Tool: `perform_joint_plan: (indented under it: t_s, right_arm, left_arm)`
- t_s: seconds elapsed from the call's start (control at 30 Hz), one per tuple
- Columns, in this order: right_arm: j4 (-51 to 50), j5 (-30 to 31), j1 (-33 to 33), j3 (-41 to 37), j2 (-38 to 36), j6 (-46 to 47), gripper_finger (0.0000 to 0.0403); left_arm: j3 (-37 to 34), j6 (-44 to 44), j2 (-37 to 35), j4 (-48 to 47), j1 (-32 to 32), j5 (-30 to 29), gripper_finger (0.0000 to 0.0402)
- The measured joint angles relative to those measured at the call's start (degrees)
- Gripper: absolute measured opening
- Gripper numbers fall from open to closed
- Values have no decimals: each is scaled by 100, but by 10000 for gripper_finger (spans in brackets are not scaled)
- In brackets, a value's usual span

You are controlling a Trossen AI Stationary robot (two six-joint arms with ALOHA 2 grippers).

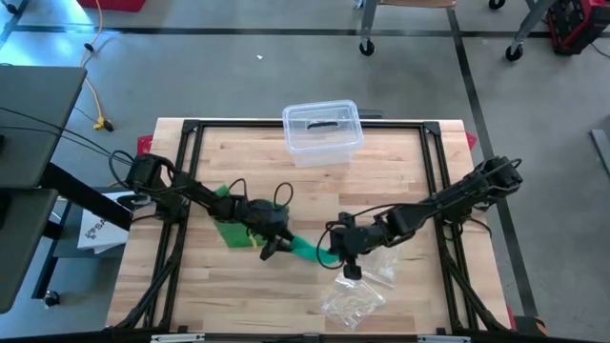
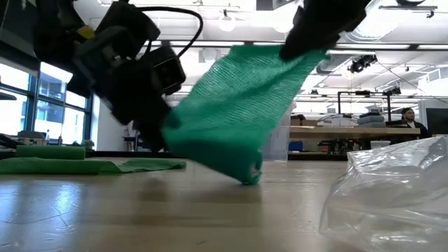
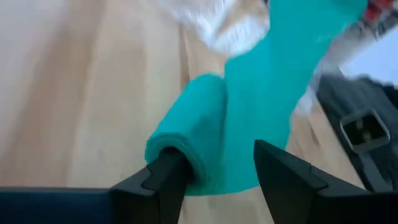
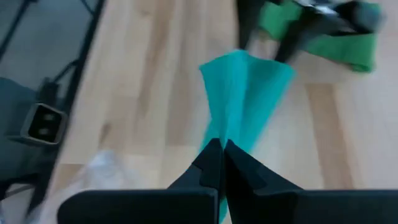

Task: Roll bandage
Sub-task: Roll the blue bandage

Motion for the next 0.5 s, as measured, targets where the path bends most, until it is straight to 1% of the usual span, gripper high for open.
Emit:
perform_joint_plan:
  t_s: [0.13,0.37,0.4,0.5]
  right_arm:
    - [103,-101,-6,0,0,-48,0]
    - [-22,-85,-23,0,0,64,0]
    - [-97,-13,-30,2,0,164,0]
    - [-553,453,-74,2,0,640,0]
  left_arm:
    - [0,-44,-1,386,107,34,191]
    - [0,-2,-2,265,162,307,200]
    - [0,15,-2,214,151,316,200]
    - [0,102,-2,73,110,323,201]
